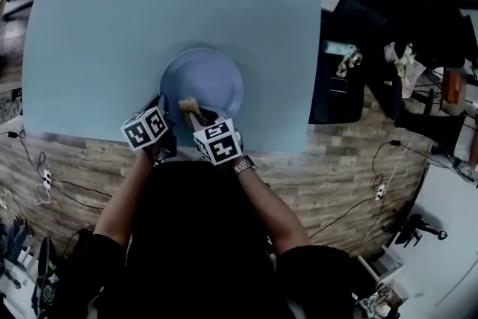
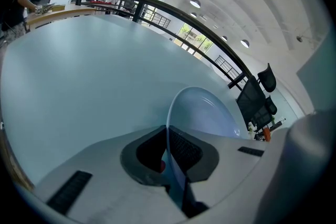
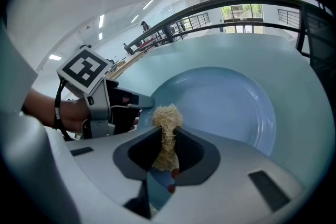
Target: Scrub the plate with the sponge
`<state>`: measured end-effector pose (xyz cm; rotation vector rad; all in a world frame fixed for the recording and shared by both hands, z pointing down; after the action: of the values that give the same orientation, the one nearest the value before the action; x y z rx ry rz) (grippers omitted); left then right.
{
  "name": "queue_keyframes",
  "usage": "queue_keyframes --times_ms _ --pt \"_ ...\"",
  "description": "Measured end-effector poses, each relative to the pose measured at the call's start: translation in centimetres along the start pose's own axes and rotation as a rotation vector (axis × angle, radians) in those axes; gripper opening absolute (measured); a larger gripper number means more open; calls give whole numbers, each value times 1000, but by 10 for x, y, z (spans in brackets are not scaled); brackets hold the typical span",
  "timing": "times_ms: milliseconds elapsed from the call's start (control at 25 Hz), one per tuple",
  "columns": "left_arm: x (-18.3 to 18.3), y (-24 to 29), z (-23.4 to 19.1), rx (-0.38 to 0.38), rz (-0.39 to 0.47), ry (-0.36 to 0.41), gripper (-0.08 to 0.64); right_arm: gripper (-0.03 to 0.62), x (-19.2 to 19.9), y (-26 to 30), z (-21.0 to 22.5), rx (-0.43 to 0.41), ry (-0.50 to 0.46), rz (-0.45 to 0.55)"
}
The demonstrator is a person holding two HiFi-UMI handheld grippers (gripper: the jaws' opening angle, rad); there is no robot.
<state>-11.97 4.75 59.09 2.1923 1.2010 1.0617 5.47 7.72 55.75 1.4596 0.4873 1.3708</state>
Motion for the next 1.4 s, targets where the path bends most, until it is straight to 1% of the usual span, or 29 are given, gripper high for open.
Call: queue_keyframes --times_ms 120,800,920,1120,1400 --pt "-1 0 0 4 -2 5 11 72 4 -4 6 17 -1 1" --pt "0 1 1 4 -11 31 11 72 19 -25 57 128 90 20" --pt "0 1 0 3 -8 32 11 72 18 -26 63 139 92 22" --pt "-1 -2 0 3 -13 36 11 72 13 -28 69 159 65 27" --pt "1 0 2 10 -13 38 11 72 7 -28 86 173 71 29"
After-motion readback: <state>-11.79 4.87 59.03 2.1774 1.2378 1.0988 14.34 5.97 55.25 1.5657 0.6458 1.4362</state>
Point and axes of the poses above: the fingertips, and each gripper's own axes: y forward along the fingers, z to its right, x out of its underside, the point moved 8 cm from there along -y, backward along the fingers, and after that the axes turned 14 degrees about x, right-handed, at the moved point
